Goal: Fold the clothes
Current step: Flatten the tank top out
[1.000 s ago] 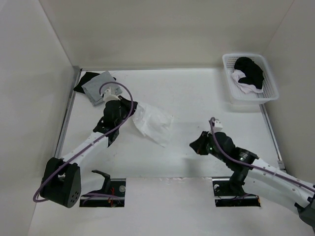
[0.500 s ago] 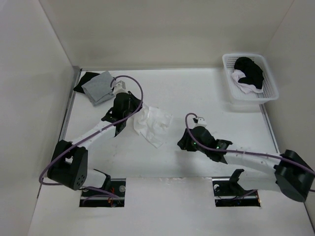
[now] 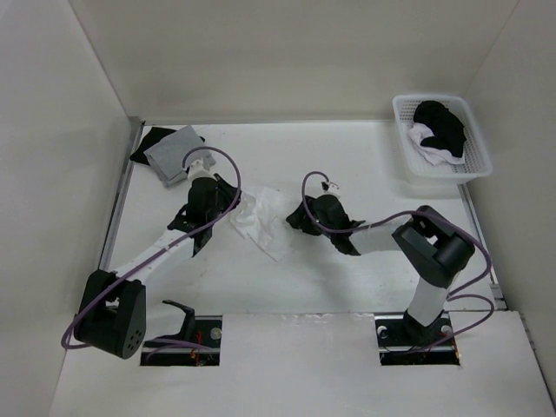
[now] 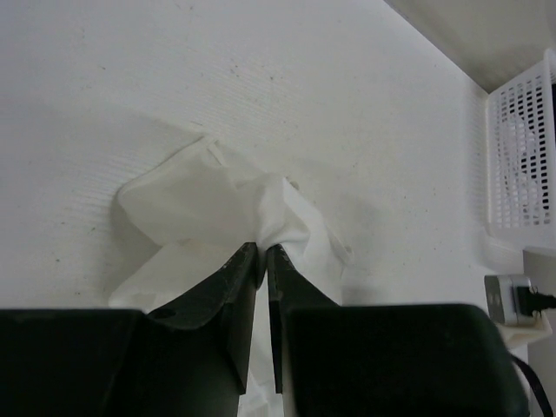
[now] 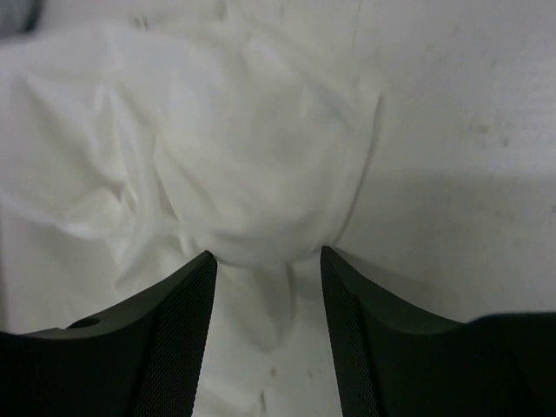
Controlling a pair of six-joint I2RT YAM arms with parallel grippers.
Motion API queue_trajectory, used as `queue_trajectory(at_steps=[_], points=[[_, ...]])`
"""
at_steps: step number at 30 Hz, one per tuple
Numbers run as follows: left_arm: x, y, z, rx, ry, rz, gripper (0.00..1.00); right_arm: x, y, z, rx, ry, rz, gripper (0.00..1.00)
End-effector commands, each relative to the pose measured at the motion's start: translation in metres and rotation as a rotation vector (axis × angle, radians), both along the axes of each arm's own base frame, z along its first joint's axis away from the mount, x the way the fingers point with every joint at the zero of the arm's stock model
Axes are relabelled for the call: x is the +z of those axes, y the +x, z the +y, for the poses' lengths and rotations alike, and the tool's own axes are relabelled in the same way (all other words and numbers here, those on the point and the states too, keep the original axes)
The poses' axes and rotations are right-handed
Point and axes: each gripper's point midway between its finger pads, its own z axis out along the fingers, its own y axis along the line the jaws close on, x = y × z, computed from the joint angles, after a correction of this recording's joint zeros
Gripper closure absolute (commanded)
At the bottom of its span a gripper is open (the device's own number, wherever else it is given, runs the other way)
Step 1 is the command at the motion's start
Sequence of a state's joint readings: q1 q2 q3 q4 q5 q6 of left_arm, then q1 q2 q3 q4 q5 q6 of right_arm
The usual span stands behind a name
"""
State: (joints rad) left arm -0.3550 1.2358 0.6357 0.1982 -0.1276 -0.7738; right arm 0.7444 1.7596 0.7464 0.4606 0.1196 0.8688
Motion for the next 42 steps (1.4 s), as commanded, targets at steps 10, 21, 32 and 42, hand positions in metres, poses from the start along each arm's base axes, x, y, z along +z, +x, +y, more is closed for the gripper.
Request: queue_trajectory(at_steps=[10, 21, 32, 42], points=[[0.002, 0.0, 0.01, -0.001, -0.053, -0.038, 0.92, 0.024, 0.079, 0.006, -0.191, 0.163, -0.022, 0.89], [0.17, -0.049, 0.01, -0.04, -0.222, -0.525, 0.94, 0.303, 0.009, -0.031, -0.041, 0.098, -0.65, 0.97], [0.216, -0.129, 0.028, -0.098, -0.25, -0.699, 0.92, 0.397, -0.116, -0.092, 0.034, 0.097, -0.776, 0.95], [0.1, -0.101, -0.107, -0.415, -0.352, -0.386, 0.58, 0.385, -0.118, -0.052, 0.216, 0.177, -0.718, 0.96]])
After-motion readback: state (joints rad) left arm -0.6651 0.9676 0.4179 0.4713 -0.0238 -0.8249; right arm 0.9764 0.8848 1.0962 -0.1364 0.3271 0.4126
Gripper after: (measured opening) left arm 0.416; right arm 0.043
